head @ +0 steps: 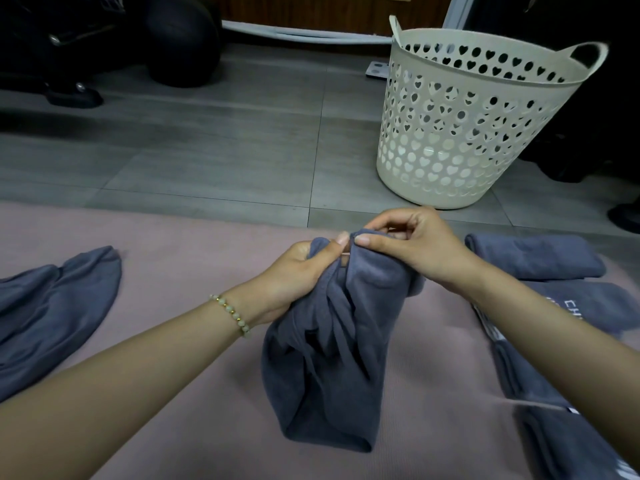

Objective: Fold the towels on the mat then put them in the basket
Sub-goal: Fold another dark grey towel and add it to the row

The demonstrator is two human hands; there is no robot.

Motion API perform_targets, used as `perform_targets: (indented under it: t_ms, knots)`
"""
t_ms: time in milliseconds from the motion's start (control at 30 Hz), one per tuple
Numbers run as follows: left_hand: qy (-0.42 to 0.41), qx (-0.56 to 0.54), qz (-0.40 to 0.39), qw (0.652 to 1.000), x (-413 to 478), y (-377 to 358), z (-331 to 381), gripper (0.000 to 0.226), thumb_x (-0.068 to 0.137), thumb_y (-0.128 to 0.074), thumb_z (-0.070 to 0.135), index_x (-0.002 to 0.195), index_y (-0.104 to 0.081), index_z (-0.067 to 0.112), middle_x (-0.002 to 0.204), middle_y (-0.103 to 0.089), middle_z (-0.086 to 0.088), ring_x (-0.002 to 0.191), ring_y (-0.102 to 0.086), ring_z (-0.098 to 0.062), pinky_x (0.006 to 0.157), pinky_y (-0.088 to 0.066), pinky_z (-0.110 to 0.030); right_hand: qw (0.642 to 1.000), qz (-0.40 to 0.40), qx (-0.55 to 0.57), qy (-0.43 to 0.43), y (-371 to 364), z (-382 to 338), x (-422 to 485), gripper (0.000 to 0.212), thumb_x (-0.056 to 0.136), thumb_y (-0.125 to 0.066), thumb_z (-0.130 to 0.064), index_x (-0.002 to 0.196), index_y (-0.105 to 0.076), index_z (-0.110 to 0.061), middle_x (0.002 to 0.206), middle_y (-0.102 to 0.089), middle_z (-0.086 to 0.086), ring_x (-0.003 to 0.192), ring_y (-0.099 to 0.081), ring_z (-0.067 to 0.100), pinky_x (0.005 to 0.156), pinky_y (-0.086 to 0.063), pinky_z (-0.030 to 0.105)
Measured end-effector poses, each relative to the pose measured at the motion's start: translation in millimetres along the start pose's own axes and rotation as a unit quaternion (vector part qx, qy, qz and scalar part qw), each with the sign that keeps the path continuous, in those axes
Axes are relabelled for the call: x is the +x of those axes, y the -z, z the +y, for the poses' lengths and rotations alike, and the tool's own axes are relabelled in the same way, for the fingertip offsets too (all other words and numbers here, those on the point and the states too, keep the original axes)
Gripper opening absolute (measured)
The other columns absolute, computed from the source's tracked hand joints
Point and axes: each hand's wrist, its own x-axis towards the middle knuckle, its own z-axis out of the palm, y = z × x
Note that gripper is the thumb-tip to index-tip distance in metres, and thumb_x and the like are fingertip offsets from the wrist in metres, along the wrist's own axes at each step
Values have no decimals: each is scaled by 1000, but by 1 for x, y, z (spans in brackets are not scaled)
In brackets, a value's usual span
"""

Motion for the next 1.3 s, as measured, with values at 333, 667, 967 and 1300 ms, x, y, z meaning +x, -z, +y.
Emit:
perform_targets:
  t_ms: [333,667,967,1300]
  knots:
    - [-29,61,-35,997,-3,5,0,25,95,-54,17,114,-66,7,105,-72,-6,95,-67,-9,75,-51,-14,990,-98,-62,-77,10,10,2,28,66,-70,-38,77,-68,-12,73,-62,6,68,-54,11,61,-43,12]
    - [-190,315,282,886,9,113,23,33,97,-49,26,69,-59,11,70,-62,-4,65,-56,-8,65,-40,-15,990,139,-28,-5,86,11,0,61,38,-79,-73,70,-68,-22,65,-59,-3,61,-53,3,58,-46,10]
    - [-234,285,343,864,-12,134,79,27,95,-53,17,73,-57,3,72,-52,-2,52,-47,13,58,-35,-2,965,256,-20,56,126,-19,14,41,70,-60,-65,72,-54,-25,58,-57,-18,57,-49,-6,56,-44,13]
    - [-50,60,79,994,-64,137,124,69,30,-93,47,92,-76,20,96,-74,0,80,-70,-7,59,-54,-15,995,13,74,-62,112,-69,-6,45,59,-78,-46,88,-65,-14,79,-70,-6,72,-66,5,60,-52,15]
